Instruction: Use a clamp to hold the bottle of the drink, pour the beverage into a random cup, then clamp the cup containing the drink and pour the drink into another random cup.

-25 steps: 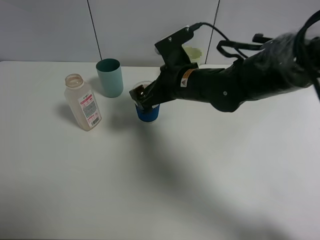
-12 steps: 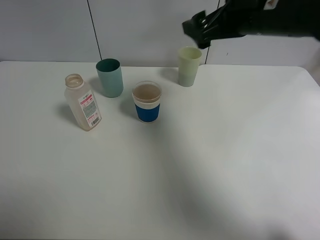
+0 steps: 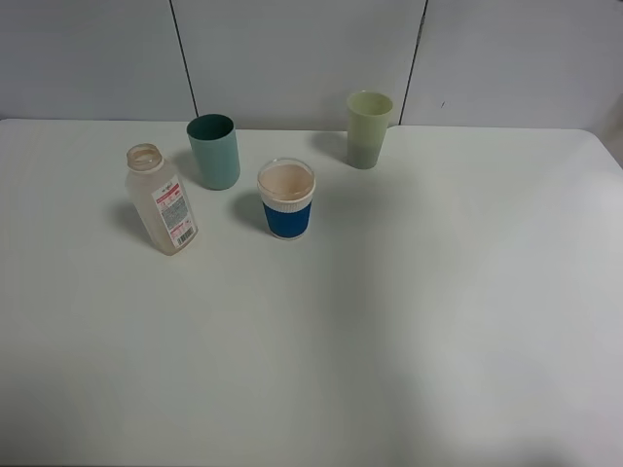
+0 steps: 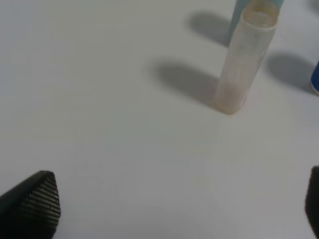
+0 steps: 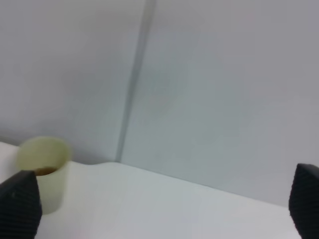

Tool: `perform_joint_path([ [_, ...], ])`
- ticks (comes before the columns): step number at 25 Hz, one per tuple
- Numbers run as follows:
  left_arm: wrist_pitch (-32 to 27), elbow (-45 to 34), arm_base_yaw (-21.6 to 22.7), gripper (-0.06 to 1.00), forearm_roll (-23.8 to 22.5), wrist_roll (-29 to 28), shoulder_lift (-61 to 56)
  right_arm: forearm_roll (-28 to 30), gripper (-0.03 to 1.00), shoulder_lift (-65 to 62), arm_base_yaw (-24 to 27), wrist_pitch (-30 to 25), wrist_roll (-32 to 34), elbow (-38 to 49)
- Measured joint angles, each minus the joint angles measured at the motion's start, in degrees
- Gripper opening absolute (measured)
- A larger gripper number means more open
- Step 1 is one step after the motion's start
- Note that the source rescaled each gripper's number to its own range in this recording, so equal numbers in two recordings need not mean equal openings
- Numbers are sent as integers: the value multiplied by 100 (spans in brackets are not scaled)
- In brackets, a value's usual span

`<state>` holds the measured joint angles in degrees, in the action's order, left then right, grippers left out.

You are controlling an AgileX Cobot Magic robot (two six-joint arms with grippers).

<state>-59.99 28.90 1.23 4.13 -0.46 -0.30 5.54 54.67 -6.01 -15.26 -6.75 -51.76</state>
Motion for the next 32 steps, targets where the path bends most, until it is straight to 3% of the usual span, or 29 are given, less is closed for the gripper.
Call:
perform_joint_path([
  [7, 0, 0, 0, 100, 0, 0, 0, 43, 100, -988, 392, -1010, 52, 0],
  [18, 0, 0, 0, 100, 0, 0, 0, 509, 100, -2632, 392, -3116, 501, 0],
  [23, 0, 0, 0, 100, 0, 0, 0, 397, 100, -3422, 392, -3995, 552, 0],
  [27, 0, 0, 0, 100, 0, 0, 0, 282, 100, -3893, 392, -4300, 546, 98],
  [32, 0, 0, 0, 100, 0, 0, 0, -138, 100, -4603, 392, -4310, 456, 992],
])
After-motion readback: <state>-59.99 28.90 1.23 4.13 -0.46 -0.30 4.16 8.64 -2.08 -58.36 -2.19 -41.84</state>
